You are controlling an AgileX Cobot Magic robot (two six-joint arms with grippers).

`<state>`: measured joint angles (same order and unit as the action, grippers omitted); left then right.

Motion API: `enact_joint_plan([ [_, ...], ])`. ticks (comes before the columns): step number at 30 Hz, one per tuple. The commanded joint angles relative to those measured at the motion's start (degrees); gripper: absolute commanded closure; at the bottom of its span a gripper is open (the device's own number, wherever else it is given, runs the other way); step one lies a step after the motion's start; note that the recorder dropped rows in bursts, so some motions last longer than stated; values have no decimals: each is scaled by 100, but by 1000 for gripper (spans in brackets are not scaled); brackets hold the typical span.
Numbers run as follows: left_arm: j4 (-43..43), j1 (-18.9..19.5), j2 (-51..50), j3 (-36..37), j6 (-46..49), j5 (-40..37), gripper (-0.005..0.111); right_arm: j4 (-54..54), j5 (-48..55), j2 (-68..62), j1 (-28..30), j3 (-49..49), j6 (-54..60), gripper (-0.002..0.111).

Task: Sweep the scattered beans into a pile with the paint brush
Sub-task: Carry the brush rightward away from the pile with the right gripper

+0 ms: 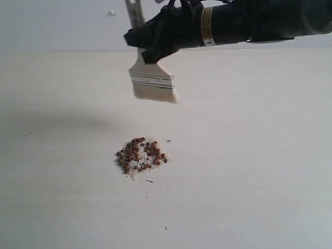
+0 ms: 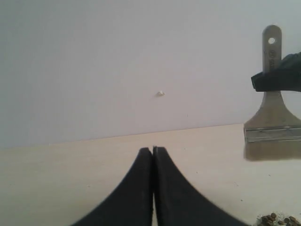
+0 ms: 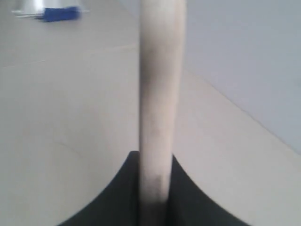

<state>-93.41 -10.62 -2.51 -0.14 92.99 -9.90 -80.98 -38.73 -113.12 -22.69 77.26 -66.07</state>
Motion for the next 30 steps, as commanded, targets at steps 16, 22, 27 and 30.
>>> enact_joint_plan([
  [16,10,-29,35,14,-8,6,107,-1897,419,662,1251,-510,-5590,108],
  [22,10,-29,35,14,-8,6,107,-1897,481,1097,2002,-716,-5565,108],
  [27,10,-29,35,14,-8,6,107,-1897,1093,1773,2134,-716,-4490,108],
  [30,10,-29,35,14,-8,6,107,-1897,1549,2177,2017,-716,-3326,108],
])
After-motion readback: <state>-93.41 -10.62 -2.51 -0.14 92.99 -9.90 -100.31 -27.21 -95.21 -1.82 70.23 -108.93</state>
